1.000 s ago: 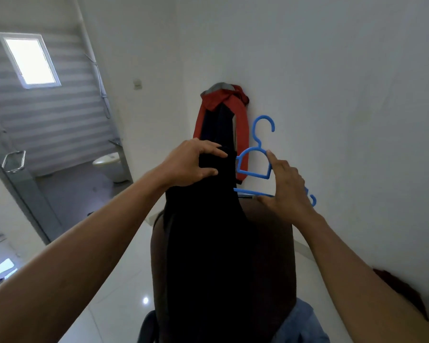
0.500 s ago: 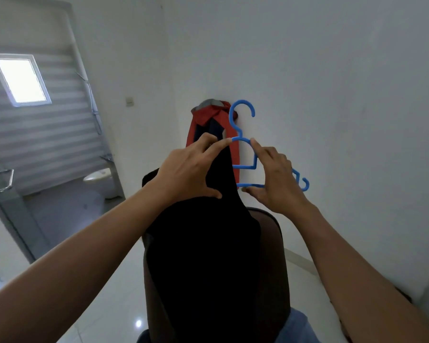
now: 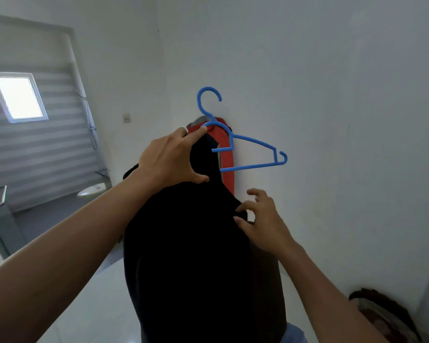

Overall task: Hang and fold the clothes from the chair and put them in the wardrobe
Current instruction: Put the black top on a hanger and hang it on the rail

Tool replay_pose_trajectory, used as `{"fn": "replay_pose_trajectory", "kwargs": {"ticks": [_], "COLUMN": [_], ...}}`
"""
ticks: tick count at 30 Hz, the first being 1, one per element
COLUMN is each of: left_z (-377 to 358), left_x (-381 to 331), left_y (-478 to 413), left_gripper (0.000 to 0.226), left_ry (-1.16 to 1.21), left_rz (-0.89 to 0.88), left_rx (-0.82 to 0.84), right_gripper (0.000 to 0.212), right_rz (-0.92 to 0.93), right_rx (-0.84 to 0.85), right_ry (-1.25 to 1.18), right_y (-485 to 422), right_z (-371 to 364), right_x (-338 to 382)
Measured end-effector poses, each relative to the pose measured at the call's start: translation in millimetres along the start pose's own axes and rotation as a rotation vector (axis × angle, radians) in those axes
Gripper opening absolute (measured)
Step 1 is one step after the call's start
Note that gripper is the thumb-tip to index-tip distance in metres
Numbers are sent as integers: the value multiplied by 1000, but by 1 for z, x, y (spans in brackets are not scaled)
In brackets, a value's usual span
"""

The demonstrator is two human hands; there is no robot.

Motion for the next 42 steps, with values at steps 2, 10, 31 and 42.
{"fn": "replay_pose_trajectory", "kwargs": {"ticks": [2,10,31,42], "left_z": [1,-4,-19,-17], "left_x": [10,39,57,14], "left_y": [-2,10,26,18], "left_gripper": [113,106,101,123], "left_ry": [29,210,299,159], "left_rz": [23,-34,-186,-197], "left_rx": [-11,-77,-150,-152], "right_gripper": [30,14,22,11], "right_rz": [-96,-142,141,210], "right_rx": [-15,-406,-393,-158], "right_ry": [-178,-932,-988,47], "right_y": [0,-7,-18,-50], "right_z": [-3,61,129,119], "right_x": [-15,-22,-6,66]}}
Point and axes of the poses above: each hand's wrist, its own y-axis away from the middle knuckle, its own z-axis out of the back of the hand, x = y × z, the point moved 6 cm from there along -y, towards the middle knuckle, and after that the axes turned 15 degrees about x, right-handed, at the moved point
